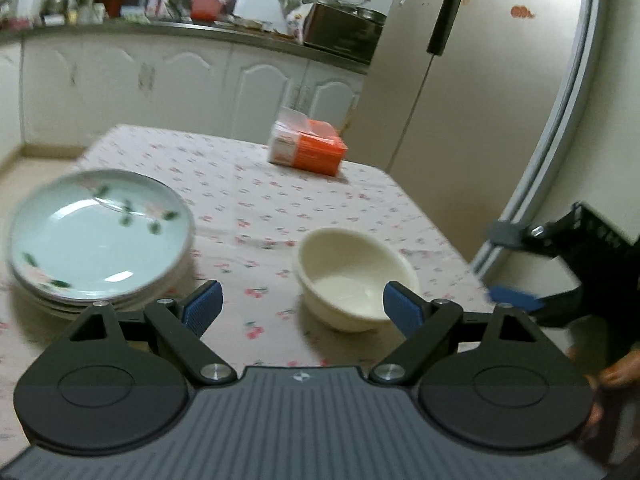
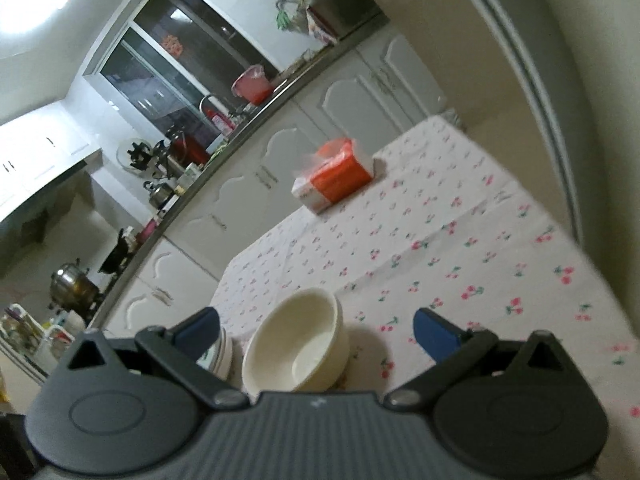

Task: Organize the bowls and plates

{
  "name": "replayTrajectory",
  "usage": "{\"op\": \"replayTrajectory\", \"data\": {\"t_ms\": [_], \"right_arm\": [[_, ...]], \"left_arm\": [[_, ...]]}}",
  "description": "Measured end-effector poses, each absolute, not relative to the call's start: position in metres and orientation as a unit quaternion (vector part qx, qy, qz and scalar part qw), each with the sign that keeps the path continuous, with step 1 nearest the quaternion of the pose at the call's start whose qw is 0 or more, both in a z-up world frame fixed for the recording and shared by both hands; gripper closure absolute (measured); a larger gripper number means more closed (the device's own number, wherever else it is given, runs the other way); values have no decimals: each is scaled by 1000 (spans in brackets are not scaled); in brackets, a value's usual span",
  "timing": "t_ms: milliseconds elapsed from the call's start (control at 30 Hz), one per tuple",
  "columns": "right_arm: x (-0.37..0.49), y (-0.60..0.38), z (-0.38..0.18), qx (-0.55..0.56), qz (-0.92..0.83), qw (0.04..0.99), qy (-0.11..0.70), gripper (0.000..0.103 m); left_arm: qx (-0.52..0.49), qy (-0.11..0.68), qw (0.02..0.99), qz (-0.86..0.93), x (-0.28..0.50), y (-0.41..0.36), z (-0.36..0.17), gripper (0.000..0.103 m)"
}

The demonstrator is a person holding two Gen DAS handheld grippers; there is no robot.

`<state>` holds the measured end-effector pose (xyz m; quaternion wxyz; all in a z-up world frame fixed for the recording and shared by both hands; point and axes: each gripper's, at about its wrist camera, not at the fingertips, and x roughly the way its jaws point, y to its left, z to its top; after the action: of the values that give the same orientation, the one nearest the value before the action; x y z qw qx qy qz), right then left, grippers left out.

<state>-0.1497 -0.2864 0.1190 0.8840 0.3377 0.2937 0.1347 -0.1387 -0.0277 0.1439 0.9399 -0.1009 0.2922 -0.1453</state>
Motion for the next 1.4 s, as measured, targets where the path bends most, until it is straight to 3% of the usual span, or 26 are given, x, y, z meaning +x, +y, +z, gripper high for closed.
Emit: {"op": "replayTrajectory", "data": {"t_ms": [300,400,633,900,1400], "right_arm": [[-116,-277,105,338,166,870,319,16],[-107,-277,96,355,172,857,332,24],[-98,-274,85,386,198,833,343,24],[-95,-272,74,436,224,799,348,20],[-98,-255,90,423,234,805,344,9]], "left_arm": [[-166,331,916,-157,-97,-26,128,0],[-174,343,909,-159,-92,-27,123,8],[-206,357,894,-174,-81,-27,110,22],[-219,356,888,-193,-79,-28,104,23],[-213,350,891,-195,-84,-30,116,22]]}}
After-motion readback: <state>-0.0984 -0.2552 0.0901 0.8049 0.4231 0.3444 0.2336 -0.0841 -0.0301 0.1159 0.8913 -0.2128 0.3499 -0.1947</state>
